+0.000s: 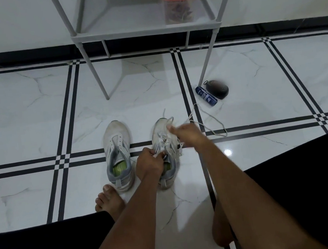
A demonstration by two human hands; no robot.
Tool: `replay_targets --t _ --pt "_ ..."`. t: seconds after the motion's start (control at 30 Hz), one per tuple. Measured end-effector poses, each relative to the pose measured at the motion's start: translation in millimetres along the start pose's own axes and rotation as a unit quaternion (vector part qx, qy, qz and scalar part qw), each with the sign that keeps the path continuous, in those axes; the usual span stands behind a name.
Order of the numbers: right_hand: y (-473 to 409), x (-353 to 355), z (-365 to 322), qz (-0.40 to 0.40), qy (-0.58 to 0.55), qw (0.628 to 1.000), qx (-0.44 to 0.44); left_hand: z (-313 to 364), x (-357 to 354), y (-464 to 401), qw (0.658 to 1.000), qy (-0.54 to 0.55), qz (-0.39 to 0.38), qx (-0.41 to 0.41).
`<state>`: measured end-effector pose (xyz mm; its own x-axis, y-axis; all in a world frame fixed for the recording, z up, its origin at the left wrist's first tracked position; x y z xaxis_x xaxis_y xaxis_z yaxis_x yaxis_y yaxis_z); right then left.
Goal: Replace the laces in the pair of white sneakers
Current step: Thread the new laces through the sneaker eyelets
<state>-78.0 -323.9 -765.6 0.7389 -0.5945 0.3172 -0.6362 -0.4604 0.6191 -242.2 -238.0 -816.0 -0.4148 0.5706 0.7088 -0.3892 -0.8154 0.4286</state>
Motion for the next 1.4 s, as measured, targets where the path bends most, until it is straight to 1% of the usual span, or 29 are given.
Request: replay_targets --t 0.03,0.07,0.2,0.3,0.4,0.43,0.5,0.57,0.63,0.7,0.73,0.77,0.8,0.83,0.87,0.9,0.93,0.97,1.0,1.03,1.1,1.13,1.17,1.2,1.27,1.3,1.33,1.37,1.4 --pt "0 -10 14 0.004 0.026 1.0 -0.012 0 0 0 1.0 0.0 0.001 0.0" --pt "3 -20 25 0.002 0.027 1.0 -0.013 1 0 0 1.0 0.001 0.003 -0.001" --pt "12 -37 34 0.021 0.024 0.999 0.041 0 -1 0 1.0 -0.003 0.004 -0.003" --pt "11 -29 17 -0.004 -0.044 0.998 0.039 -1 -1 -1 1.0 -0.011 0.003 0.005" --pt "10 -12 -12 -0.047 -0.144 0.987 0.053 -2 -3 -4 1.0 -0.021 0.008 0.005" --pt "10 -6 -21 -0.066 -0.153 0.984 0.064 -2 -4 -4 1.0 -0.024 0.01 0.003" --pt "12 1 -32 -0.096 -0.12 0.985 0.075 -2 -6 -4 0.999 -0.027 0.017 -0.002" --pt "17 2 -34 -0.105 -0.074 0.989 0.067 -1 -6 -4 1.0 -0.02 0.012 -0.004" --pt "23 -1 -37 -0.107 -0.071 0.99 0.049 4 0 -4 1.0 -0.028 0.011 -0.003" --pt "29 0 -46 -0.108 -0.083 0.99 0.048 12 10 -6 0.998 -0.039 0.031 -0.024" --pt "32 2 -53 -0.11 -0.083 0.989 0.057 19 16 -8 0.999 -0.018 0.03 -0.036" --pt "34 5 -62 -0.114 -0.083 0.988 0.069 27 20 -11 0.998 0.052 0.01 -0.032" --pt "36 8 -70 -0.118 -0.083 0.986 0.083 39 27 -13 0.985 0.167 -0.029 -0.006" --pt "38 11 -79 -0.123 -0.084 0.984 0.094 53 34 -14 0.951 0.296 -0.078 0.036" --pt "40 15 -85 -0.13 -0.083 0.983 0.101 65 42 -15 0.898 0.412 -0.127 0.081" --pt "40 19 -90 -0.133 -0.076 0.983 0.101 77 51 -17 0.841 0.504 -0.161 0.112" --pt "40 24 -93 -0.131 -0.057 0.985 0.098 86 59 -20 0.792 0.571 -0.176 0.125" --pt "38 30 -94 -0.114 -0.027 0.989 0.091 93 68 -24 0.755 0.62 -0.171 0.127" --pt "36 36 -92 -0.085 0.009 0.993 0.08 96 77 -28 0.729 0.654 -0.155 0.127" --pt "33 42 -89 -0.048 0.04 0.996 0.068 97 83 -32 0.71 0.678 -0.135 0.132" --pt "26 50 -77 0.008 0.073 0.996 0.053 96 92 -36 0.689 0.701 -0.088 0.159" --pt "23 53 -71 0.019 0.09 0.995 0.045 95 93 -38 0.688 0.701 -0.067 0.172" --pt "20 54 -66 0.02 0.112 0.993 0.035 93 93 -40 0.698 0.691 -0.047 0.183" --pt "19 53 -62 0.016 0.143 0.989 0.026 92 91 -41 0.717 0.671 -0.029 0.19" --pt "17 49 -57 0.012 0.236 0.971 0.026 89 82 -42 0.782 0.597 -0.009 0.176" --pt "17 45 -58 0.021 0.263 0.964 0.037 89 76 -42 0.82 0.552 -0.014 0.15" --pt "20 41 -60 0.027 0.259 0.964 0.047 89 70 -41 0.852 0.51 -0.028 0.118" --pt "22 35 -63 0.02 0.216 0.975 0.053 90 63 -39 0.873 0.477 -0.05 0.088" --pt "23 30 -64 0.0 0.155 0.987 0.051 91 57 -36 0.883 0.458 -0.073 0.07"
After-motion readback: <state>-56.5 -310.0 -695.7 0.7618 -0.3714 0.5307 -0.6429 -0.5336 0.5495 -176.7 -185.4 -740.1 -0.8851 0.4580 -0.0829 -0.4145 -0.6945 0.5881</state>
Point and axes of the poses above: each hand's wrist, its own y-axis away from the middle knuckle, its own x-axis out of the back of the hand, z = x × y, the point moved 2 cm from there along -y, towards the middle knuckle, and after that the axes turned 2 degrees about -x, right-handed, at the moved point
